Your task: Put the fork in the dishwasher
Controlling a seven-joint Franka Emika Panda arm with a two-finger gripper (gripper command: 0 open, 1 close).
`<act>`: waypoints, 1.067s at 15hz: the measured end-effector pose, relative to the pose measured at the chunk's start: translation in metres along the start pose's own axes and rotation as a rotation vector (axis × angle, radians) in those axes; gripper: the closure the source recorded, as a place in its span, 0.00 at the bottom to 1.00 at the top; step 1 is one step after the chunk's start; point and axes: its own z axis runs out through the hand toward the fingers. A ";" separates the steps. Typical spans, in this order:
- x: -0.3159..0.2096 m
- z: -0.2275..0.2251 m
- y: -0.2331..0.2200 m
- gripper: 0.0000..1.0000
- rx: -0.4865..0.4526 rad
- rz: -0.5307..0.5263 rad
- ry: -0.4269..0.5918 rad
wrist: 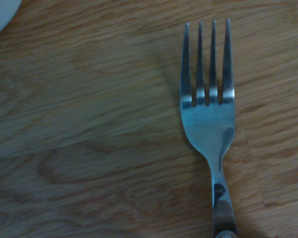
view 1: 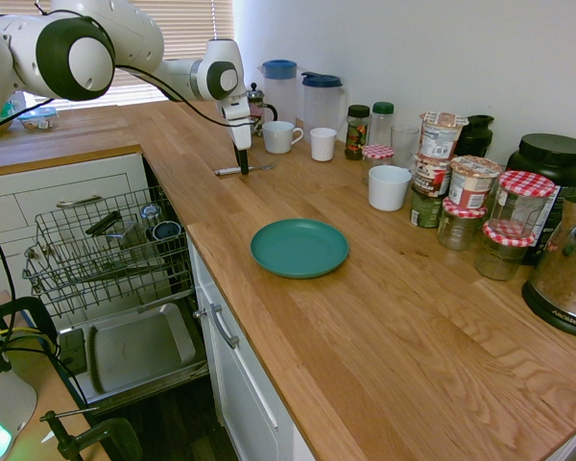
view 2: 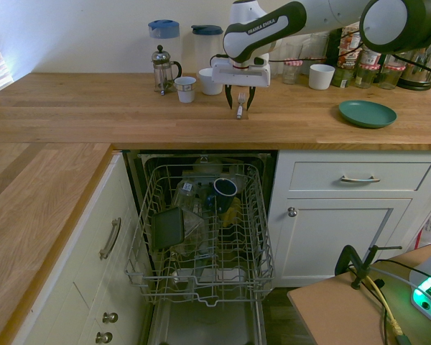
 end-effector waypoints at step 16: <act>0.023 -0.014 -0.005 1.00 0.032 0.016 -0.012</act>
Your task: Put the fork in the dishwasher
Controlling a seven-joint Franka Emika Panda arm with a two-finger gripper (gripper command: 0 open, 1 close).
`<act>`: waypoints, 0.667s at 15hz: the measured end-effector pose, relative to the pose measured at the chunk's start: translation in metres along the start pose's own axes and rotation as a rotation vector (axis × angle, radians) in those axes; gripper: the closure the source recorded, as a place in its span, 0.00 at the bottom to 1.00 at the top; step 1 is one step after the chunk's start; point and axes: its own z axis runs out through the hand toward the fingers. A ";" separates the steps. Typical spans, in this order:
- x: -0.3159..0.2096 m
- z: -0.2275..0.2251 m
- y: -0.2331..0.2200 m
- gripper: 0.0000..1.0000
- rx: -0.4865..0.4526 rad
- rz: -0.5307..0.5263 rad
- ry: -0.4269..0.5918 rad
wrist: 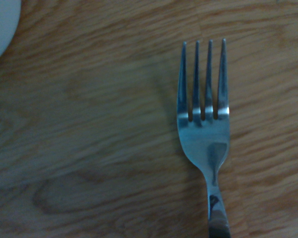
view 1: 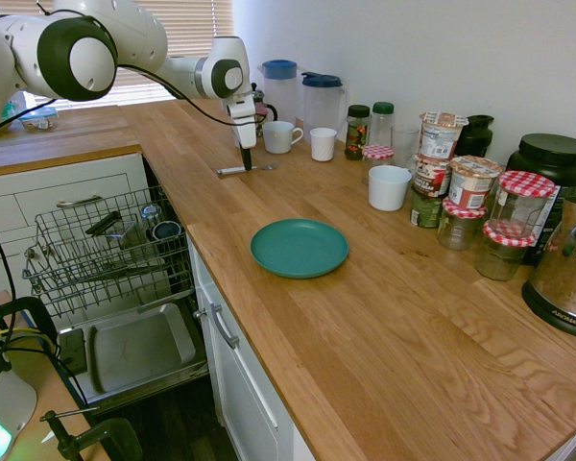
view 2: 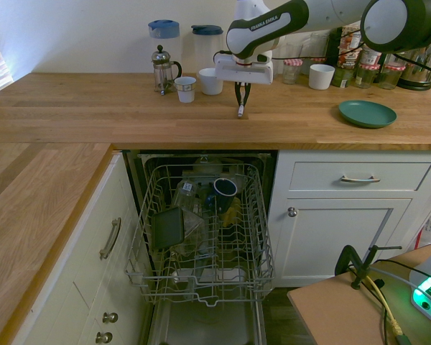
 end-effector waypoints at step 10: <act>-0.078 -0.115 0.080 1.00 0.061 -0.102 -0.022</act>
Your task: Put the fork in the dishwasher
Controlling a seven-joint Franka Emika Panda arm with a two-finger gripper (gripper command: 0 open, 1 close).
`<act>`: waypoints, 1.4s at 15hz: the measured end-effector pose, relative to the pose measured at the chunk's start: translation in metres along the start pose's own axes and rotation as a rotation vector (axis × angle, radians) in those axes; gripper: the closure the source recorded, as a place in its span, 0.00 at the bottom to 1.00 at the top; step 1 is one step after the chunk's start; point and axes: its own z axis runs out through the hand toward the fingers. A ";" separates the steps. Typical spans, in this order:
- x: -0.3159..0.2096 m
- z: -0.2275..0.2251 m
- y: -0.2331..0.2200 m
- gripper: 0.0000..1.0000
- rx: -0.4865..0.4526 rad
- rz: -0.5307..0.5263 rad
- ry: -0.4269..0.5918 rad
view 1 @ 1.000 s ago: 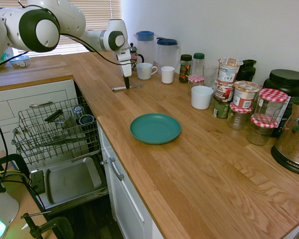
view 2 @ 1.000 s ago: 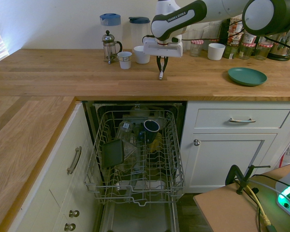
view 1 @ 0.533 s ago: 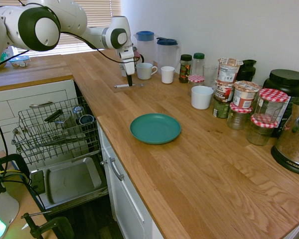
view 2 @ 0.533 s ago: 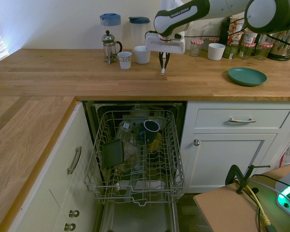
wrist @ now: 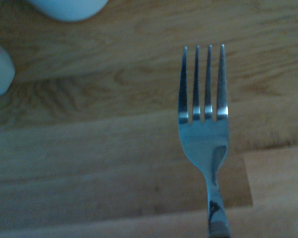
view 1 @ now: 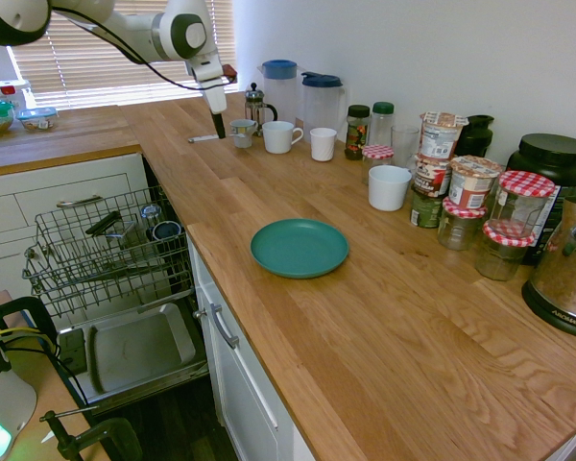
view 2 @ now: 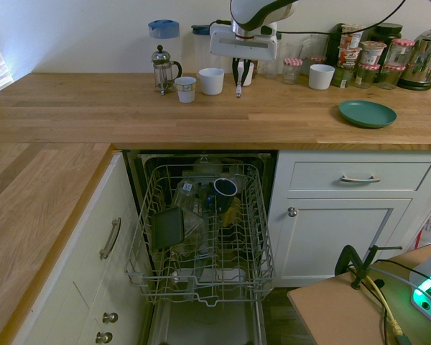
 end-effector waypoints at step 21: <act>-0.218 0.111 0.217 1.00 -0.071 -0.101 0.054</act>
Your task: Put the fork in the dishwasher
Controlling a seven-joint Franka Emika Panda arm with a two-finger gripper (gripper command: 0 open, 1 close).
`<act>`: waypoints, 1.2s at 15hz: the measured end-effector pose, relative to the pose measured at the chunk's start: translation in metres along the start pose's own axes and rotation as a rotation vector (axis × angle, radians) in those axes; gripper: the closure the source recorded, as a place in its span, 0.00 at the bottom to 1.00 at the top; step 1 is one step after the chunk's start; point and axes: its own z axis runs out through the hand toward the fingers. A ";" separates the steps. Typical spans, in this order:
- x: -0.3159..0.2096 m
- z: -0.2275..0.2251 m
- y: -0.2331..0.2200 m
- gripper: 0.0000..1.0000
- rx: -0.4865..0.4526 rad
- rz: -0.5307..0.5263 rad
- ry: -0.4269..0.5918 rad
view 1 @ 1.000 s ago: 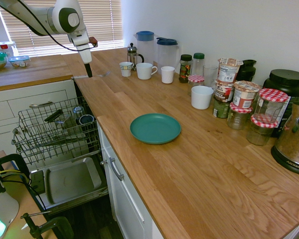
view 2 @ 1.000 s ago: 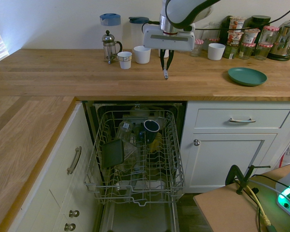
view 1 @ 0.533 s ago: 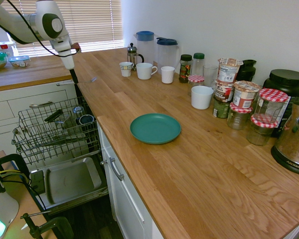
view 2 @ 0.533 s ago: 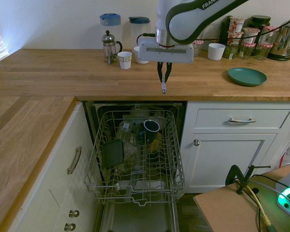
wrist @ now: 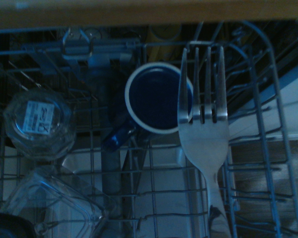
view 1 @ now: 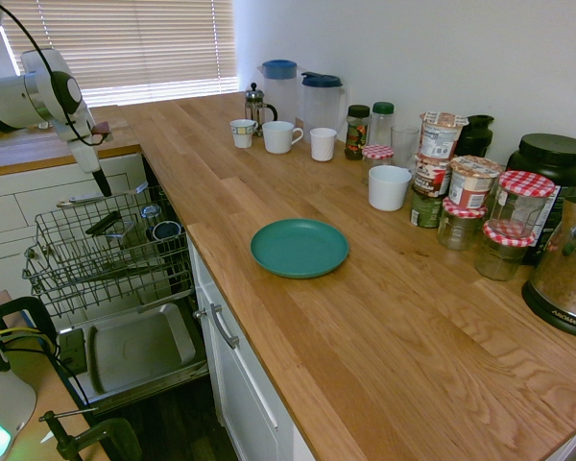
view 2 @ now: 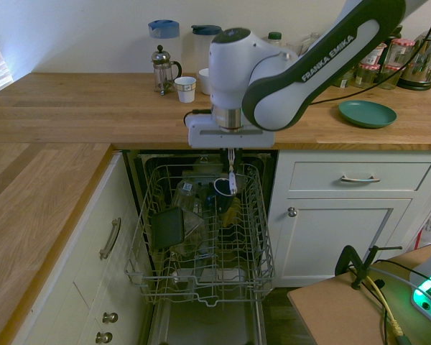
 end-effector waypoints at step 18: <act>-0.032 0.167 0.029 0.00 -0.074 -0.005 -0.037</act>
